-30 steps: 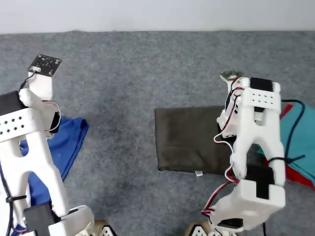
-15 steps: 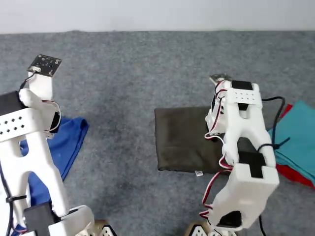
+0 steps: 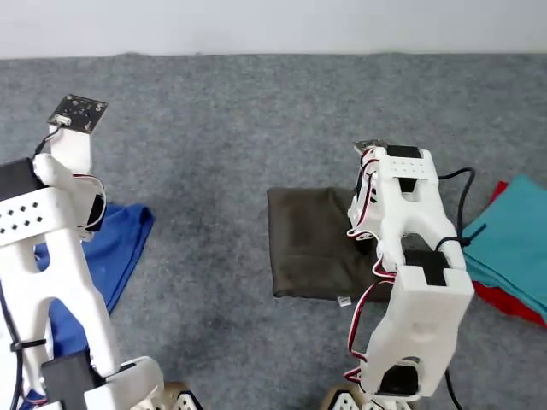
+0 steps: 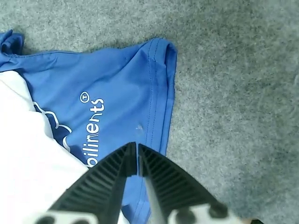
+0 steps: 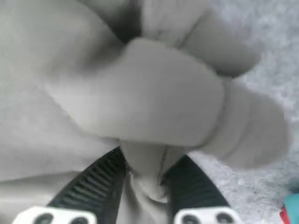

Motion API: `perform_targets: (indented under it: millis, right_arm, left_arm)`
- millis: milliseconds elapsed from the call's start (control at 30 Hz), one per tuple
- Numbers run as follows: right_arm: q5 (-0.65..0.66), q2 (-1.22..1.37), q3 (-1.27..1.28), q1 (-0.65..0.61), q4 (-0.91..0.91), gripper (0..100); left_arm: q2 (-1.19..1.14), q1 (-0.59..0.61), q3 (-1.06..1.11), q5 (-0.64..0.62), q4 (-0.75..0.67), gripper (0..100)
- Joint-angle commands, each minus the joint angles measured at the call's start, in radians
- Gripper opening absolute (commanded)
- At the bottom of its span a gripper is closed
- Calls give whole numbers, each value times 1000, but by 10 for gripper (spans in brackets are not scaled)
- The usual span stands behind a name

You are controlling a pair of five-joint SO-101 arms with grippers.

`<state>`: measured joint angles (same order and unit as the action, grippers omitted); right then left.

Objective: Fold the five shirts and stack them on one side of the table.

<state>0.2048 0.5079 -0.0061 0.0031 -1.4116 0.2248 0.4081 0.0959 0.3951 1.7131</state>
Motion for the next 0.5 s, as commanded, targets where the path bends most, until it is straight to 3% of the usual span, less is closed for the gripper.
perform_targets:
  millis: [0, 100, 233, 467]
  right_arm:
    - [57, 50, -6, -27, -16, 11]
    - [160, 50, -5, -25, -45, 10]
    - [407, 51, -35, 42, -64, 10]
    - [829, 62, -354, 130, -137, 10]
  left_arm:
    - [44, 3, -5, 8, -11, 15]
    - [48, 3, -5, 8, -11, 15]
    - [48, 3, -5, 8, 9, 15]
    - [48, 3, -5, 5, 18, 15]
